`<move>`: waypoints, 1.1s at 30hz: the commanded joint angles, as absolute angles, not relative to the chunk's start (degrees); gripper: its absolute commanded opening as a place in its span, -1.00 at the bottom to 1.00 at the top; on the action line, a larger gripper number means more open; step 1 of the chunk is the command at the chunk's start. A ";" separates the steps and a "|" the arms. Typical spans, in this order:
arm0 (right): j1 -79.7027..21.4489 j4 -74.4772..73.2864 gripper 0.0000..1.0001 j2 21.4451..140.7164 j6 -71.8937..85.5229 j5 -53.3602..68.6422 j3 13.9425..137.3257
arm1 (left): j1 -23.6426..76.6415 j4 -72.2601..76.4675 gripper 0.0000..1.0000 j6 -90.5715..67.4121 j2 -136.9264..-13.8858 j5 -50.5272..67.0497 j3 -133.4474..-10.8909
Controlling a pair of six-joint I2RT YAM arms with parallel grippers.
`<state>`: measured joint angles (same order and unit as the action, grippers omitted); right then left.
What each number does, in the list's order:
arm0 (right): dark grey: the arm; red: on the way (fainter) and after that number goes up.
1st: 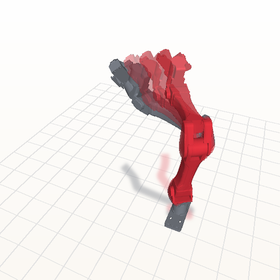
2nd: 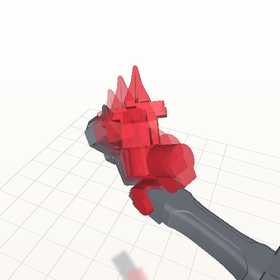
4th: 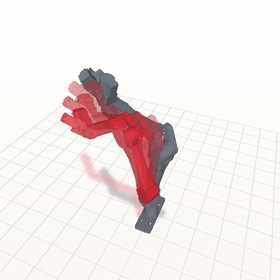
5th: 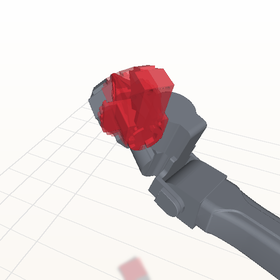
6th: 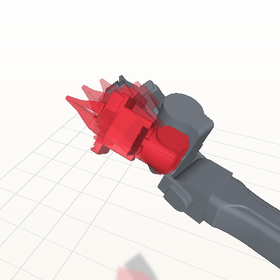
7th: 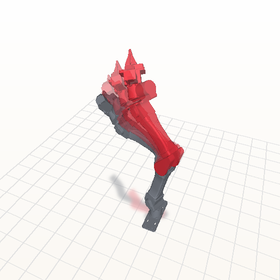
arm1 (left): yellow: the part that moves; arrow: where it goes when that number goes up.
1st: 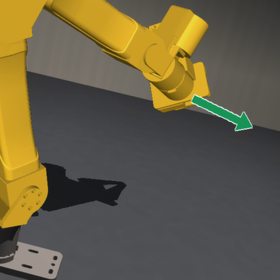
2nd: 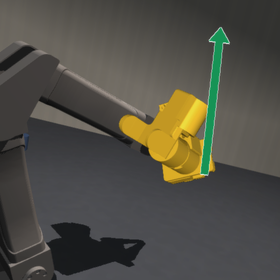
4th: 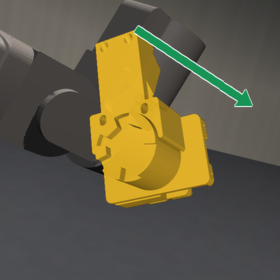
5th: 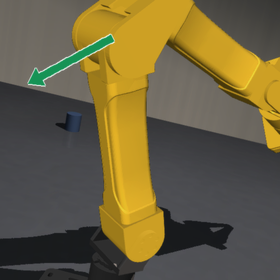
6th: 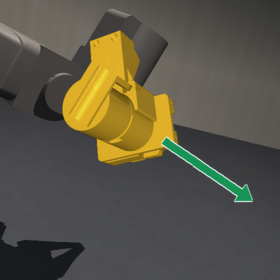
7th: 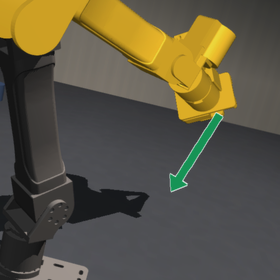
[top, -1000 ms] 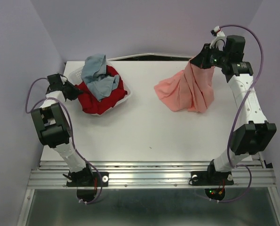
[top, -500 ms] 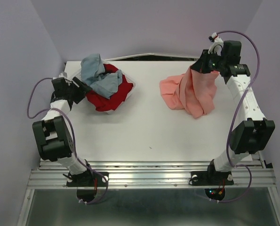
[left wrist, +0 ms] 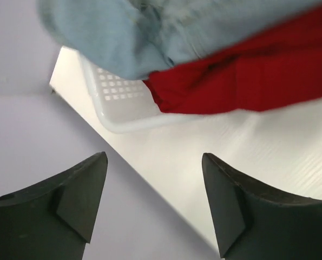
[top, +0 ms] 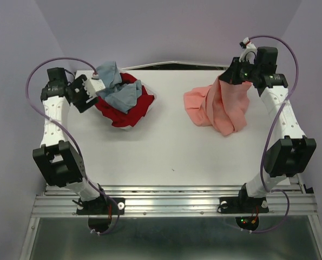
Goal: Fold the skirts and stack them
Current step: Move the skirt to the center of the board
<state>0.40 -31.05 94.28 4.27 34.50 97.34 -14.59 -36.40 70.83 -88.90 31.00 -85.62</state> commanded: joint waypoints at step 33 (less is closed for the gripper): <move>0.97 -27.26 -0.99 93.60 6.74 40.85 93.09 | -1.84 -26.28 -0.35 76.47 -119.62 27.67 -101.85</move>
